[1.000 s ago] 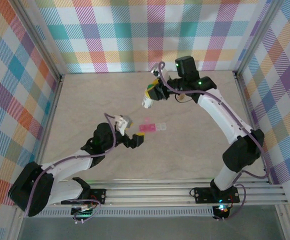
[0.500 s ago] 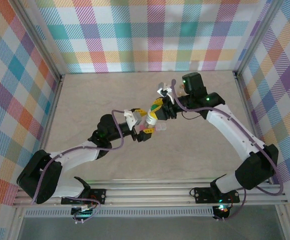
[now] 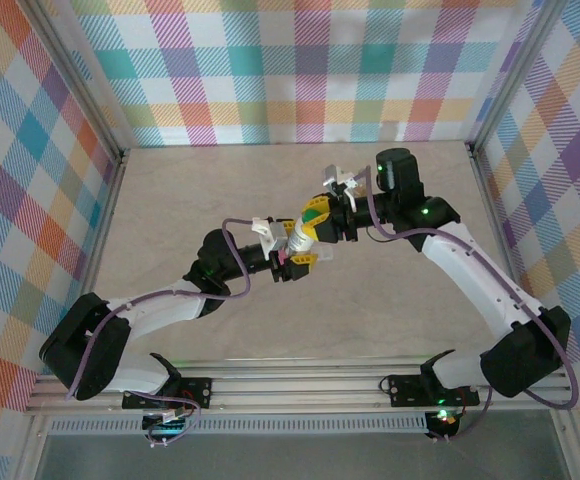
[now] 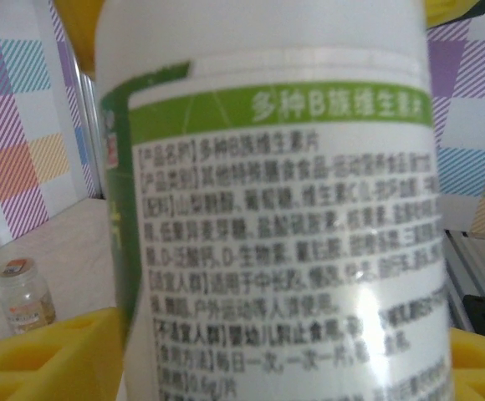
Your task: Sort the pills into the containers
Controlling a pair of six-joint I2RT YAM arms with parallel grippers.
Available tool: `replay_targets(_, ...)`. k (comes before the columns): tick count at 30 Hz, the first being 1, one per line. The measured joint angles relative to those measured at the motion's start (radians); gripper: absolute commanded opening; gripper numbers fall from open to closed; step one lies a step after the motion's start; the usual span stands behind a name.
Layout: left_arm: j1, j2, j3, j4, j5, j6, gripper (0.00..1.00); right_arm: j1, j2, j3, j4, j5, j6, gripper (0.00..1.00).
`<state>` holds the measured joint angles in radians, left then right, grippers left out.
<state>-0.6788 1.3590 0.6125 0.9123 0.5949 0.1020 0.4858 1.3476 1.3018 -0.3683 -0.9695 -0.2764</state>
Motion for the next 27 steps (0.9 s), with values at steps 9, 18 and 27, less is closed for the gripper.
replay_targets(9,-0.014,-0.009,0.002,0.008,0.011,-0.013,0.57,0.0,-0.019,-0.023,0.029,0.019,0.0,0.3)
replay_targets(18,-0.018,-0.042,0.002,-0.01,0.006,-0.023,0.62,0.0,-0.044,-0.039,0.058,0.031,0.005,0.3)
replay_targets(27,-0.021,-0.052,0.002,-0.018,0.007,-0.016,0.66,0.0,-0.066,-0.08,0.124,0.024,0.063,0.29)
